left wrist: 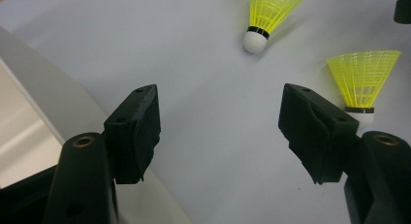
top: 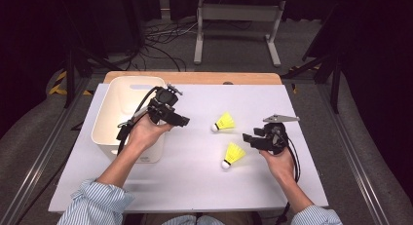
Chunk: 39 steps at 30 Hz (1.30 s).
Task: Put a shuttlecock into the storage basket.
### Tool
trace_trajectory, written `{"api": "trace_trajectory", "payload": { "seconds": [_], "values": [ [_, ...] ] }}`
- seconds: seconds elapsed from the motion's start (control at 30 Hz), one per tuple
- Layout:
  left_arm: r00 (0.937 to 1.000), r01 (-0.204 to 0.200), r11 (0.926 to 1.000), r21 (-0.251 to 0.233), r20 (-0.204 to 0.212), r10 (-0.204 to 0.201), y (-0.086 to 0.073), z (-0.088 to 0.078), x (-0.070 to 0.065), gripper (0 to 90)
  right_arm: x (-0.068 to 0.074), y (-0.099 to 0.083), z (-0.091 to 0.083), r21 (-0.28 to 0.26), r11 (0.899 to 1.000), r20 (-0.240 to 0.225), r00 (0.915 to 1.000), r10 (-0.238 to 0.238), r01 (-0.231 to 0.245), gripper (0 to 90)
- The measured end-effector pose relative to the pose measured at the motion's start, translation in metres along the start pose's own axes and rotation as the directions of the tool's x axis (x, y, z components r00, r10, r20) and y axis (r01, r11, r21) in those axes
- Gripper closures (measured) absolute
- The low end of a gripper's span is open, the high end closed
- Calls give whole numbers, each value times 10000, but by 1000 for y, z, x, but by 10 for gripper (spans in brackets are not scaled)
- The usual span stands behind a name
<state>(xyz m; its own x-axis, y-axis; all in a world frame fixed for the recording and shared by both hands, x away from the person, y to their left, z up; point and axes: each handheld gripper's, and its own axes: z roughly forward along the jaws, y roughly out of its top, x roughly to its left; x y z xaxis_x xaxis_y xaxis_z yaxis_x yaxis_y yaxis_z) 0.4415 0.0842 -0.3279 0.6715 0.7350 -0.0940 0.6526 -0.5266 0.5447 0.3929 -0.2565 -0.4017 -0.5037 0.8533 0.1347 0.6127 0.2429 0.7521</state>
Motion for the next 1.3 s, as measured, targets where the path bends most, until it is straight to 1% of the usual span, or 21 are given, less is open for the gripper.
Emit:
{"api": "trace_trajectory", "payload": {
  "seconds": [0.13,0.3,0.5,0.67,0.7,0.93,1.07,1.1,1.3],
  "values": [
    [10000,-46,10000,26,8,46,0,2,-1,323,0,10,6,169,9999,-40,10000,5,-4,471],
    [10000,31,10000,25,38,-31,0,3,1,323,2,22,15,404,9990,-12,9998,-212,213,497],
    [10000,-6,10000,85,61,5,0,5,1,323,3,33,24,605,9980,-72,9999,-152,156,518],
    [10000,-3,9999,104,81,3,0,6,0,323,2,43,33,762,9970,-50,9999,-139,142,532],
    [10000,13,10000,95,87,-14,0,6,1,323,2,45,34,804,9967,-67,10000,-58,63,536],
    [9999,74,9999,139,136,-76,-1,6,1,326,2,53,47,1092,9940,-108,9999,52,-40,543],
    [9999,76,9999,135,143,-78,0,6,1,327,4,57,53,1165,9932,-104,9999,53,-40,544],
    [9998,92,9999,130,160,-94,0,6,1,327,4,59,57,1215,9926,-98,9999,98,-85,546],
    [9998,78,9999,94,200,-79,0,6,1,326,1,59,66,1318,9909,-54,9996,267,-258,551]
  ]
}}
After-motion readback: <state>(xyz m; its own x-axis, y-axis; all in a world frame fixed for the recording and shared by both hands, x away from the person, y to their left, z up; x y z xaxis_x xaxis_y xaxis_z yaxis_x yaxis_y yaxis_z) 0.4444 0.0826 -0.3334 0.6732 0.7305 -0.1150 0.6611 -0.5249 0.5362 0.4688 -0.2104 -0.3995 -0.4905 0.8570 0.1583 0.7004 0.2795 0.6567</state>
